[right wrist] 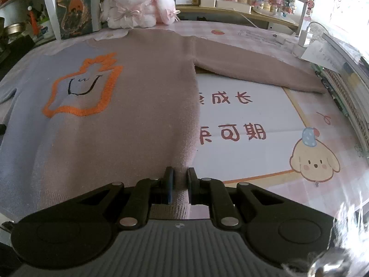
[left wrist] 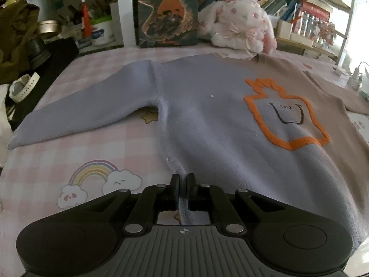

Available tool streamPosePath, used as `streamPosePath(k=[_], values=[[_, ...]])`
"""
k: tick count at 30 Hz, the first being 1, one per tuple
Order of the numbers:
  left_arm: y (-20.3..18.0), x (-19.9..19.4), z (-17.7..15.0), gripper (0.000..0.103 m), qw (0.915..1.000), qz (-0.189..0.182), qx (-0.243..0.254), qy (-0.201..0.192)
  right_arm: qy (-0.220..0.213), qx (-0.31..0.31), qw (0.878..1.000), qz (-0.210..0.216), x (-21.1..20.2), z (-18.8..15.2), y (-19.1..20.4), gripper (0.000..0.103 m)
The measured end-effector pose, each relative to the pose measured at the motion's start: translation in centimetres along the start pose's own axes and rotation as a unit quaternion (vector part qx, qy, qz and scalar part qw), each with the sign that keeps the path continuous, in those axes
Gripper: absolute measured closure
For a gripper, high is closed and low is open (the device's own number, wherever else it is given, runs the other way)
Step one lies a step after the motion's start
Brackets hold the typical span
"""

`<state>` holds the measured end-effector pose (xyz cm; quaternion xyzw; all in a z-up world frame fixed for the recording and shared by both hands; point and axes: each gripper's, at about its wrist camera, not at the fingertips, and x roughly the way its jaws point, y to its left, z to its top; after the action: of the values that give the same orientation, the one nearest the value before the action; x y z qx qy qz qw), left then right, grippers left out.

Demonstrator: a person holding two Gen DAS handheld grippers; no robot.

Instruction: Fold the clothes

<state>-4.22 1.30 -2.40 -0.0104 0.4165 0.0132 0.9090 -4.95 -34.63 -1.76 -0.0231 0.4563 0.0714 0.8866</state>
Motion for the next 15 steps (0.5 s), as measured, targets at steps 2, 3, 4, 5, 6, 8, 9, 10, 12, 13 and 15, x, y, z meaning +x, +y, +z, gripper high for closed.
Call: streamPosePath(k=[2, 3, 4, 5, 6, 8, 9, 10, 12, 13, 15], values=[[0.08, 0.09, 0.11, 0.098, 1.0000, 0.000, -0.004, 0.000, -0.001, -0.002, 1.000, 0.002, -0.14, -0.22, 0.22, 0.092], [0.05, 0.08, 0.11, 0.098, 1.0000, 0.001, -0.005, 0.000, -0.001, -0.004, 1.000, 0.002, -0.17, -0.28, 0.31, 0.092], [0.01, 0.04, 0.08, 0.098, 1.0000, 0.001, -0.006, 0.000, -0.002, -0.004, 1.000, 0.002, -0.15, -0.28, 0.32, 0.092], [-0.03, -0.06, 0.00, 0.098, 1.0000, 0.001, -0.006, 0.001, -0.002, -0.001, 1.000, 0.003, -0.14, -0.28, 0.25, 0.092], [-0.06, -0.19, -0.08, 0.098, 1.0000, 0.000, -0.007, 0.003, -0.002, 0.001, 1.000, 0.003, -0.12, -0.28, 0.19, 0.092], [-0.06, -0.39, -0.26, 0.097, 1.0000, -0.002, -0.009, 0.004, -0.005, 0.004, 1.000, 0.002, -0.14, -0.36, 0.16, 0.091], [0.05, -0.43, -0.38, 0.097, 0.9999, -0.002, -0.011, 0.002, -0.006, 0.004, 1.000, 0.001, -0.15, -0.41, 0.19, 0.091], [0.15, -0.47, -0.50, 0.096, 0.9999, -0.002, -0.013, 0.000, -0.008, 0.003, 1.000, -0.001, -0.16, -0.46, 0.26, 0.091], [0.32, -0.53, -0.71, 0.094, 0.9998, -0.003, -0.017, -0.004, -0.009, 0.001, 1.000, -0.005, -0.17, -0.49, 0.45, 0.091], [0.34, -0.54, -0.75, 0.094, 0.9998, -0.003, -0.018, -0.005, -0.009, -0.002, 1.000, -0.007, -0.17, -0.49, 0.54, 0.091], [0.26, -0.56, -0.83, 0.094, 0.9998, -0.002, -0.017, -0.008, -0.008, -0.007, 1.000, -0.009, -0.19, -0.46, 0.61, 0.091]])
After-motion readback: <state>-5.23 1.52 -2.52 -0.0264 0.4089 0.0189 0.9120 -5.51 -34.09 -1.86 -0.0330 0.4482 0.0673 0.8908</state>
